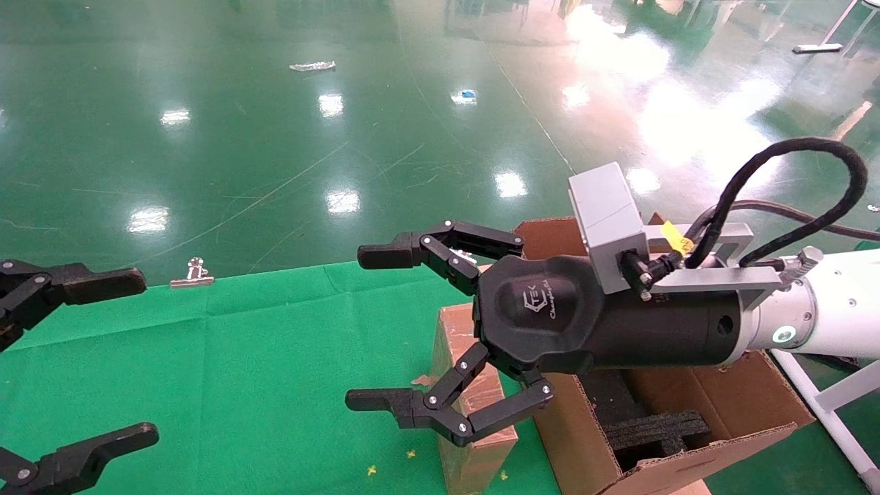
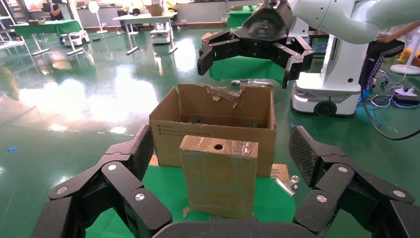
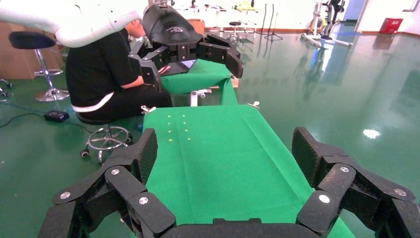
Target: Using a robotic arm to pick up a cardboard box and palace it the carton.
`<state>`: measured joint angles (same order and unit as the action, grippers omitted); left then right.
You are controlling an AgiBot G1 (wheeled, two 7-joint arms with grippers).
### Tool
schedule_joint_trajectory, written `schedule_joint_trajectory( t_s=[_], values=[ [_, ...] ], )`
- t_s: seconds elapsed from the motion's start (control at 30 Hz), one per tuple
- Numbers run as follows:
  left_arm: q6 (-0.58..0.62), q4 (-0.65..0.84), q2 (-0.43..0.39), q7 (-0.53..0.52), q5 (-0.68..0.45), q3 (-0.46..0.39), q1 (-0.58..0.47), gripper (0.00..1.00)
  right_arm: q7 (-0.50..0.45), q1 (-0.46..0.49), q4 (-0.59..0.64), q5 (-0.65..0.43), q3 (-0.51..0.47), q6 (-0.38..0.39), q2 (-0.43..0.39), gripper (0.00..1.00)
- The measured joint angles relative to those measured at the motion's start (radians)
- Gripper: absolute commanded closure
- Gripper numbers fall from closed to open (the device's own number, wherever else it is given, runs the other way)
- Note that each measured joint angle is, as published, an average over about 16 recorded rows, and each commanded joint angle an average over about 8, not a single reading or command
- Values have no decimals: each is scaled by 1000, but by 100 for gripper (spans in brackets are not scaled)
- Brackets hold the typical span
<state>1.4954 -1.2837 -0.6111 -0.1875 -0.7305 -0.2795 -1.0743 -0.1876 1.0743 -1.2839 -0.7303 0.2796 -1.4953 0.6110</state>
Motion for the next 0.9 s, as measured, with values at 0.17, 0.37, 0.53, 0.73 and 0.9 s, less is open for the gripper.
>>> schedule_joint_trajectory(
  t_s=[0.17, 0.37, 0.53, 0.73, 0.9],
  values=[
    [0, 0, 0, 0, 0, 0, 0, 0, 0, 0, 0, 0, 0, 0, 0, 0],
    [0, 0, 0, 0, 0, 0, 0, 0, -5, 3, -7, -10, 6, 0, 0, 0],
    [0, 0, 0, 0, 0, 0, 0, 0, -34, 30, -26, -65, 39, -3, 9, 0],
    [0, 1, 0, 1, 0, -1, -1, 0, -117, 120, -51, -217, 131, -17, 52, 0],
    [0, 1, 0, 1, 1, -1, -1, 0, -228, 250, -64, -410, 258, -40, 118, 0]
  ],
)
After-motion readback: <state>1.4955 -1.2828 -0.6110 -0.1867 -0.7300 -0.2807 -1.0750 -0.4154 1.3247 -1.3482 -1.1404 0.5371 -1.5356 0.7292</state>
